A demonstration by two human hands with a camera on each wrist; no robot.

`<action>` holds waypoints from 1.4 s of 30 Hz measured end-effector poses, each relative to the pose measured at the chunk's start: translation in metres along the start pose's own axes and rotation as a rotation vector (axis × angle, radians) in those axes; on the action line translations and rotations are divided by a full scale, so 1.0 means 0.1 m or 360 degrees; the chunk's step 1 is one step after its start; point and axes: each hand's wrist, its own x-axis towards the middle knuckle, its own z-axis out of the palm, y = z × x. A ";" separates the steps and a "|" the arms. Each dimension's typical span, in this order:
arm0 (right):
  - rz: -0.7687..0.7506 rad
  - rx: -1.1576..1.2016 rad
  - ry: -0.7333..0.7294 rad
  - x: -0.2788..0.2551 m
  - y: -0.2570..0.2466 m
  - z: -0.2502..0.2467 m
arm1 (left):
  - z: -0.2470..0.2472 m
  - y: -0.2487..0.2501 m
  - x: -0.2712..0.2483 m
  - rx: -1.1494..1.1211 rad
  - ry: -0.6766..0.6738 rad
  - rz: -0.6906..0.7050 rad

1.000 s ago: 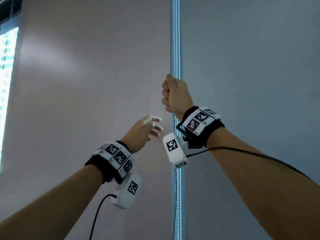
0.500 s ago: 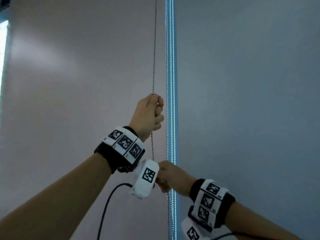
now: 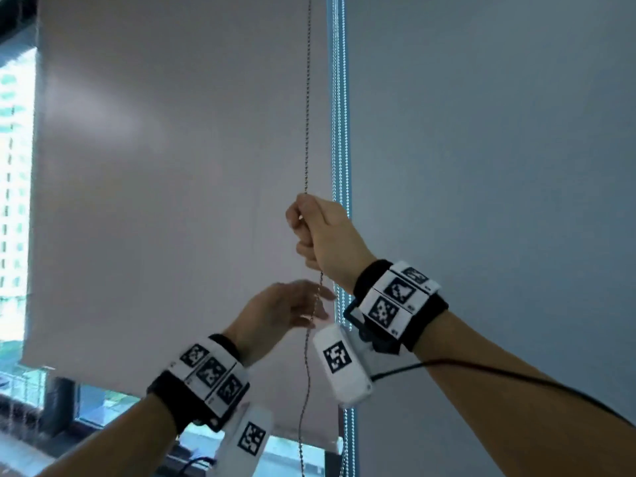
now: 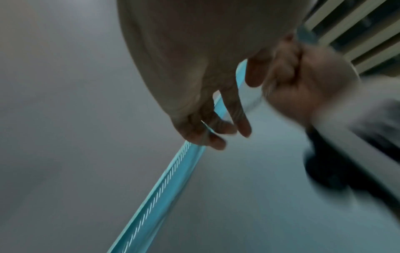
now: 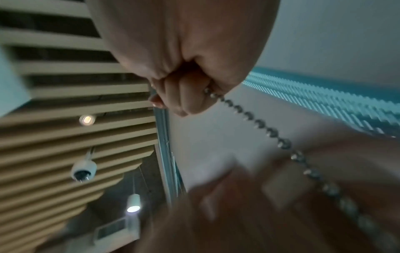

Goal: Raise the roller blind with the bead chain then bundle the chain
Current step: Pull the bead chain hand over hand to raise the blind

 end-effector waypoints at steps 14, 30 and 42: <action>0.0415 0.0676 -0.0609 -0.56 0.37 -0.11 | 0.36 1.13 0.39 0.0347 0.0388 0.0414; -0.0224 0.0047 0.0164 0.49 -0.36 -0.15 | -0.08 0.74 0.13 0.0512 0.0151 0.0093; -0.0081 -0.0287 -0.0412 -0.25 0.51 0.00 | -0.01 1.48 0.72 0.0294 0.0500 0.0489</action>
